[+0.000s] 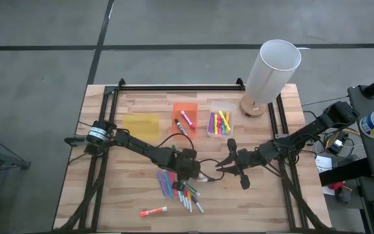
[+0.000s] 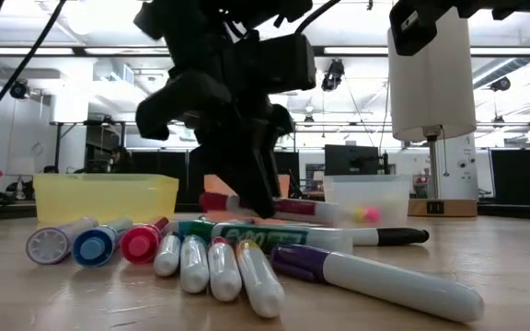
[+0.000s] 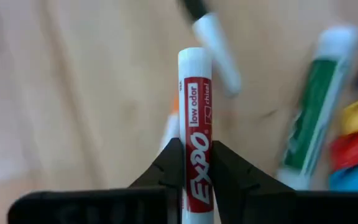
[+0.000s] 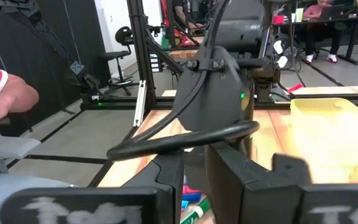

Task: Pick & Place Markers
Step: Put the dark red marker into the orange bin

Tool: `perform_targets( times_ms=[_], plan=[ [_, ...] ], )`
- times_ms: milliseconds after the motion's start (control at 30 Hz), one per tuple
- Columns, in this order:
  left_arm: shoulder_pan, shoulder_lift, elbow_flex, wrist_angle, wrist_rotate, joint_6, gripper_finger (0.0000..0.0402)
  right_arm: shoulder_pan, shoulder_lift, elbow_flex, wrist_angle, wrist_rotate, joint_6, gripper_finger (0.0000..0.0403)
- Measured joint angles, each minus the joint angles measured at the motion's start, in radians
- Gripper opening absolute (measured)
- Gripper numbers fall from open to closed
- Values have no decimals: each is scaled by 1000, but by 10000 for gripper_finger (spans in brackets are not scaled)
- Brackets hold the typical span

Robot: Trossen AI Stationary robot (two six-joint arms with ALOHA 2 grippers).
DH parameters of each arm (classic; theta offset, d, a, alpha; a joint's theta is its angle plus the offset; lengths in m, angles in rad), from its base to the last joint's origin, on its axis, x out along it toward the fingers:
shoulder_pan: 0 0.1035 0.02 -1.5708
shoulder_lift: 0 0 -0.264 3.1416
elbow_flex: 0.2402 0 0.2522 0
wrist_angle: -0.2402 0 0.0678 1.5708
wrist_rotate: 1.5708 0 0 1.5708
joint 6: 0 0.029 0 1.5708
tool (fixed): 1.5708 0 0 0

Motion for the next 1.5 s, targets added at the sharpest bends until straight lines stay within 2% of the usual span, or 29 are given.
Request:
perform_targets(
  times_ms=[133,300,567,733,967,1233,1433,1500],
  plan=[
    [32,-2,23,-104,-111,8,56,-1,0,0,-3,4,0,59],
    [73,-40,22,-147,-171,17,56,0,0,0,-2,3,0,59],
    [149,-182,11,-228,-348,22,56,0,0,0,-1,-2,0,59],
    [199,-282,10,-259,-372,13,56,0,0,0,-2,-1,0,59],
    [325,-341,10,-247,-359,10,58,0,-1,0,-2,-1,-8,59],
    [490,-282,8,-232,-191,-9,59,0,-1,-1,-2,-1,-7,59],
    [569,-220,8,-210,-149,-140,60,-1,-1,-1,-3,-1,-16,59],
    [588,-200,8,-182,-92,-203,60,-1,-1,-1,-3,-1,-23,59]
  ],
)
